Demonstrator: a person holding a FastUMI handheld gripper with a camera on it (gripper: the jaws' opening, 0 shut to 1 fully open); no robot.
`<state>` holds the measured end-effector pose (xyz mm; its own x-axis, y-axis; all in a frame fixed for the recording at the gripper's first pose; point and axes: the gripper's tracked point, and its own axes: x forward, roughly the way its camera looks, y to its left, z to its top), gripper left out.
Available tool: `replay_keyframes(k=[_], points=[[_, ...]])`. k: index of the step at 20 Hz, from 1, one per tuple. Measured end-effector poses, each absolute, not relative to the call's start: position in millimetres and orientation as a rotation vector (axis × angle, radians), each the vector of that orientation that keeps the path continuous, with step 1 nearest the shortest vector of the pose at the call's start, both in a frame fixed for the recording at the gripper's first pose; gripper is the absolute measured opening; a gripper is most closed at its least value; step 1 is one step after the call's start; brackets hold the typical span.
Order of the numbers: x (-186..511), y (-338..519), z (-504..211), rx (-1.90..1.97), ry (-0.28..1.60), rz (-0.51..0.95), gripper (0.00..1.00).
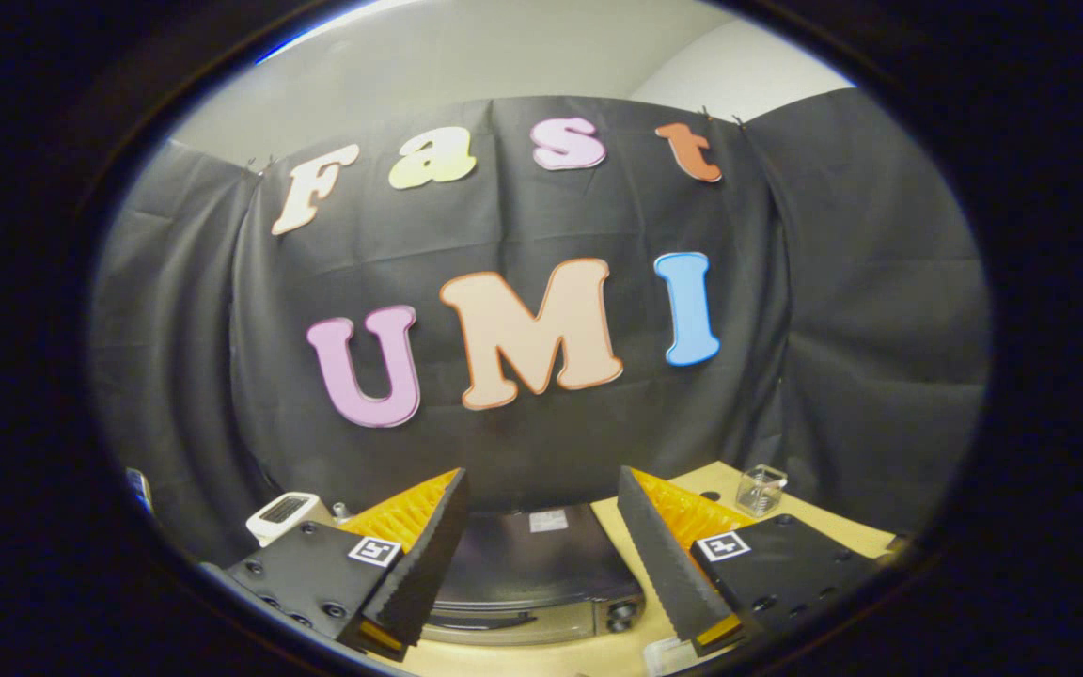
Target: Open the toaster oven, put the food inside, and close the toaster oven door.
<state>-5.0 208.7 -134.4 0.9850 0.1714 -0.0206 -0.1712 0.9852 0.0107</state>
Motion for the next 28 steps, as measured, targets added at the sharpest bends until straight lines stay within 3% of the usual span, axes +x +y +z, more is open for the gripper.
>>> replay_keyframes(k=[6,12,21,28], points=[[0.7,261.7,-227.6,-0.061,0.078,0.223,0.98],[-0.6,263.1,-318.4,-0.101,0.23,0.222,0.98],[-30.3,253.4,-323.5,-0.106,0.158,0.227,0.96],[-89.4,227.5,-351.1,-0.118,0.392,0.244,0.96]])
